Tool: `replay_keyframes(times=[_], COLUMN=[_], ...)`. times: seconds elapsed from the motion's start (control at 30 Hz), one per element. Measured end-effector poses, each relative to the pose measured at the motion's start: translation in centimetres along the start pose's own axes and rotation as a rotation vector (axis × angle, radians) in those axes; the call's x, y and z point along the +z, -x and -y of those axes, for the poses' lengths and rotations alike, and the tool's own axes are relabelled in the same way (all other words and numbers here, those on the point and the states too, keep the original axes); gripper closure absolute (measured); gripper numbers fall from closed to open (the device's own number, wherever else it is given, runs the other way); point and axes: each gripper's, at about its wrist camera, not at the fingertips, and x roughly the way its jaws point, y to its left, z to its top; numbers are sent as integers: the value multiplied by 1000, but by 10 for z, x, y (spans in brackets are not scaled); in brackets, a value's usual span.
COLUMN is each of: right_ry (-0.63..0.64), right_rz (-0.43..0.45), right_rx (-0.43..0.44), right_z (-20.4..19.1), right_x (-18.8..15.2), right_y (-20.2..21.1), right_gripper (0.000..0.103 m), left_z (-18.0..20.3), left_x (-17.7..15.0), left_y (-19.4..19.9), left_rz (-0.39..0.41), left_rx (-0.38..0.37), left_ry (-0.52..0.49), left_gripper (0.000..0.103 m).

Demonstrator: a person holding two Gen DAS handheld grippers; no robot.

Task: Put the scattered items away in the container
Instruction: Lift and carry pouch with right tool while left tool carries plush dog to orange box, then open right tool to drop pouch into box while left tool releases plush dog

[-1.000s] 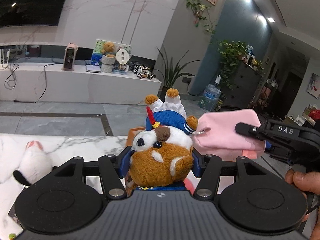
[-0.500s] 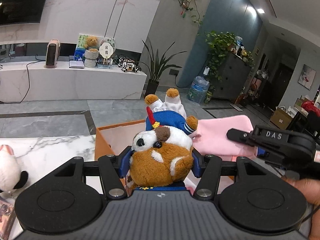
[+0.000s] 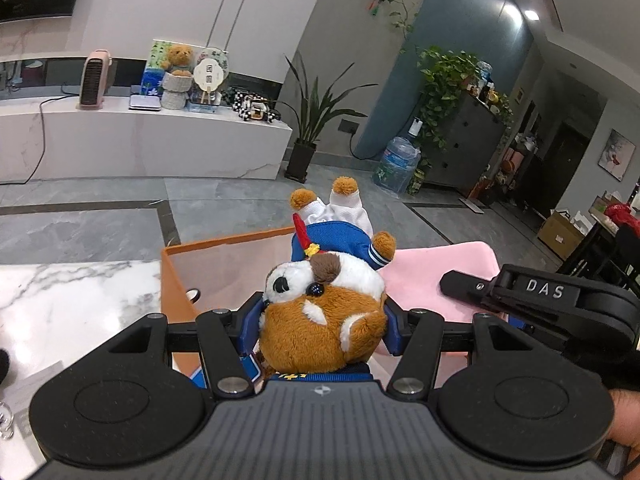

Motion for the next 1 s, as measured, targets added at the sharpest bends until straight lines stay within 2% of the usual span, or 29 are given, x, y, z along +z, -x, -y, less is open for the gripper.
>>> replay_keyframes(times=[0.27, 0.43, 0.57, 1.0], right_ry=[-20, -11, -4, -36], right_rz=[-27, -91, -84, -55], right_rx=[-24, -31, -31, -24], right_z=[2, -3, -4, 2], right_x=[-3, -8, -9, -1], right_y=[-24, -39, -37, -28], right_gripper=[65, 60, 54, 54], left_z=[-11, -18, -11, -8], left_x=[-1, -10, -11, -4], left_y=[-17, -33, -26, -14], left_rz=[-4, -95, -78, -35], left_rx=[-49, -47, -26, -7], left_ry=[30, 42, 19, 46], left_gripper=[36, 33, 31, 29])
